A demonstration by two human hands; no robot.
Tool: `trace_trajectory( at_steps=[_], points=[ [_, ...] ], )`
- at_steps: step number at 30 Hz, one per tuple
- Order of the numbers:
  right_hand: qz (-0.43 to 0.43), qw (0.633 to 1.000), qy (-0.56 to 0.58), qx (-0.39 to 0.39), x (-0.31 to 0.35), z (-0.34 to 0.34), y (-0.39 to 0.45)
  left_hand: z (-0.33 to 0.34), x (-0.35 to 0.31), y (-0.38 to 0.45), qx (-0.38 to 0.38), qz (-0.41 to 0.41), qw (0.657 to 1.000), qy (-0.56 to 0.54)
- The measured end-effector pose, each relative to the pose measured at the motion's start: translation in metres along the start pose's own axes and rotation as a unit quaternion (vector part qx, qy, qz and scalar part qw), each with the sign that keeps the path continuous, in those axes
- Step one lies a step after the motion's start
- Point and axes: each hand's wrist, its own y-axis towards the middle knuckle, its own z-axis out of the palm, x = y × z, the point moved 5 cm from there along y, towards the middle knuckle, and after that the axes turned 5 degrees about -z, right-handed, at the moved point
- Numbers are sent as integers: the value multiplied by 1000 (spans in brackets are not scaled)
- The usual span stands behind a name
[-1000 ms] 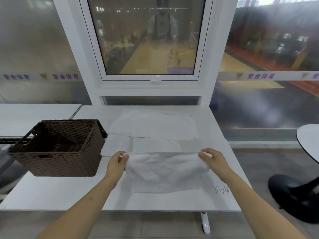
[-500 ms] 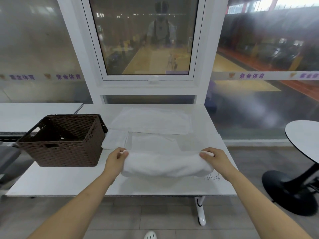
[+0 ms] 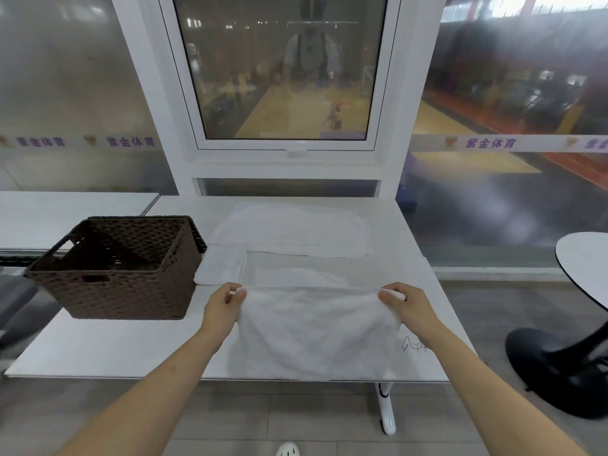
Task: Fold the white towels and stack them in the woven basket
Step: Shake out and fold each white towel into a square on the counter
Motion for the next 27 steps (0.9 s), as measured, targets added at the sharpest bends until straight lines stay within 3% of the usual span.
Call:
trace_trajectory(
  at_steps=[13,27],
  points=[
    [74,996,-56,-13,-42,55,152,37,35,153,19,-73,997,1],
    [159,962,-200,101,-134,145,244,95,107,268,100,-138,976,136]
  ],
)
